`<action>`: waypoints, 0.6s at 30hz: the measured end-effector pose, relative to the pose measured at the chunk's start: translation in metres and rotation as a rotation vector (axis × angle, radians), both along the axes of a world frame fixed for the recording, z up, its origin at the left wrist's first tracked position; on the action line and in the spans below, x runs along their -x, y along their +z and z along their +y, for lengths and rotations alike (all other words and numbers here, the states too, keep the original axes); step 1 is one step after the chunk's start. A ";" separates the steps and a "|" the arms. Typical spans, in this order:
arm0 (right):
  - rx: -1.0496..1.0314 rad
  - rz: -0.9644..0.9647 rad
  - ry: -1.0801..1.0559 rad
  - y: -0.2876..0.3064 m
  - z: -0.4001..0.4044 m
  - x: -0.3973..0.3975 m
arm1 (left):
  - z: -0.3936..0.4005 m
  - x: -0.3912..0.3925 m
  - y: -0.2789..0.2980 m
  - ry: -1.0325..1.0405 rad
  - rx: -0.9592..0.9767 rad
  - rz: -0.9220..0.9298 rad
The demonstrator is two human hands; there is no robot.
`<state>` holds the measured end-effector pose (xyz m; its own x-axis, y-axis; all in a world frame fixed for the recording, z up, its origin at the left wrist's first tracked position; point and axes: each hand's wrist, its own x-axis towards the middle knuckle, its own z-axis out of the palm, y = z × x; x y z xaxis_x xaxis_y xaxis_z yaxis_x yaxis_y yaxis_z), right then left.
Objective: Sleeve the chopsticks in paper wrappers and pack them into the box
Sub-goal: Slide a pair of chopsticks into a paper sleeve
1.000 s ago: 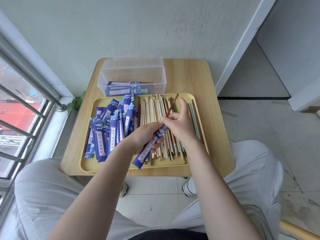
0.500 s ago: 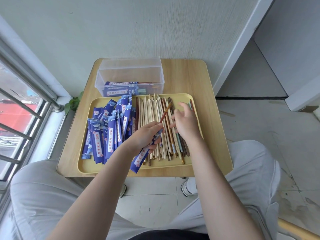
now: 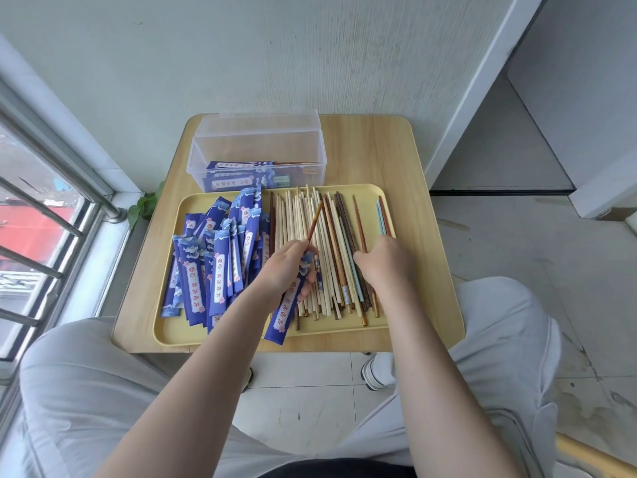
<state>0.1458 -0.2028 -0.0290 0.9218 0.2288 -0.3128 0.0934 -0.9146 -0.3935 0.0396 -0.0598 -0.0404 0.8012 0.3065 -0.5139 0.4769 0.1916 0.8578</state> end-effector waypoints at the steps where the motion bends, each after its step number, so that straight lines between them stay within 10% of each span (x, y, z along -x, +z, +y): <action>1: -0.105 -0.012 -0.007 0.002 -0.001 -0.001 | 0.001 0.001 0.000 -0.006 -0.003 -0.011; 12: -1.462 0.725 -0.042 0.035 0.004 0.000 | 0.009 0.006 0.001 0.073 0.116 -0.016; 18: -1.609 0.468 -0.201 0.041 0.002 -0.009 | 0.014 0.012 0.005 0.074 0.040 -0.042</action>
